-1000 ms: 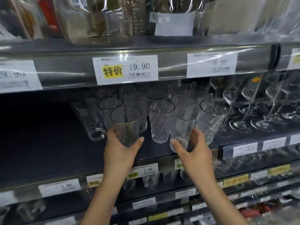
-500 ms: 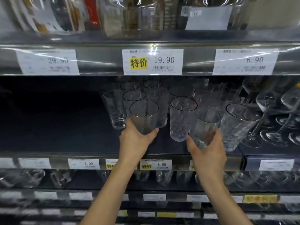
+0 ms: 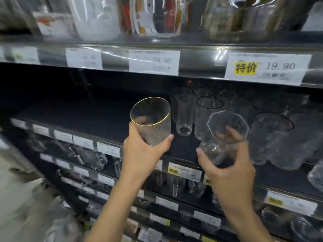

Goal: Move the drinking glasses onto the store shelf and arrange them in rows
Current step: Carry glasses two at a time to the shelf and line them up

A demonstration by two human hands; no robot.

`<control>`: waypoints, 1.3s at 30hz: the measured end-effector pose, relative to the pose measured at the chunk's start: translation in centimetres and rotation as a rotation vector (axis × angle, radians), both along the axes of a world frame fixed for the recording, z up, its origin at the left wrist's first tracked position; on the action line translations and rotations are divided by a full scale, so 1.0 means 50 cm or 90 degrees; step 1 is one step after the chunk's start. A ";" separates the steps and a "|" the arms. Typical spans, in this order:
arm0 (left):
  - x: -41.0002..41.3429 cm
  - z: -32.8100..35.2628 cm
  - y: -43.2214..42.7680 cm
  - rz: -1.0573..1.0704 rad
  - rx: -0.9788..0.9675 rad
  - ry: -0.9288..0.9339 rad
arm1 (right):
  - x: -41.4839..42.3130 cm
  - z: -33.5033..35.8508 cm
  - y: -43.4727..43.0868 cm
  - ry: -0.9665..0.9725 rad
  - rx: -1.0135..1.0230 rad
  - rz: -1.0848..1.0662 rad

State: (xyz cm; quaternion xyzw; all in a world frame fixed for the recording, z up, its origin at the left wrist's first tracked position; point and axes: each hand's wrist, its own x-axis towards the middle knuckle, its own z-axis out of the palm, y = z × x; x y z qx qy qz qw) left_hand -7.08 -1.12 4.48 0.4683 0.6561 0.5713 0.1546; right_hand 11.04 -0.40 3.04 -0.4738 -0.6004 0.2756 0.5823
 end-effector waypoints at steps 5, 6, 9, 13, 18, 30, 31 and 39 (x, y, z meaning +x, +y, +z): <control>-0.145 0.010 -0.048 0.070 0.001 0.028 | -0.142 -0.010 0.001 -0.008 -0.016 0.129; -0.175 0.010 -0.054 0.079 -0.008 0.037 | -0.173 -0.011 0.001 -0.012 -0.019 0.150; -0.268 0.004 -0.062 0.099 -0.026 0.046 | -0.267 -0.012 0.003 -0.026 -0.017 0.197; -0.394 0.007 -0.050 0.088 -0.054 0.072 | -0.394 -0.005 0.012 -0.045 -0.024 0.223; -0.569 0.004 -0.010 0.064 -0.083 0.090 | -0.557 -0.007 0.041 -0.070 -0.054 0.203; -0.905 -0.037 0.142 -0.045 -0.156 0.129 | -0.854 -0.028 0.158 -0.075 -0.146 0.127; -0.922 -0.042 0.157 -0.053 -0.160 0.126 | -0.870 -0.030 0.168 -0.075 -0.152 0.126; -1.037 -0.069 0.303 -0.172 -0.132 0.065 | -0.976 -0.051 0.288 -0.042 -0.192 0.130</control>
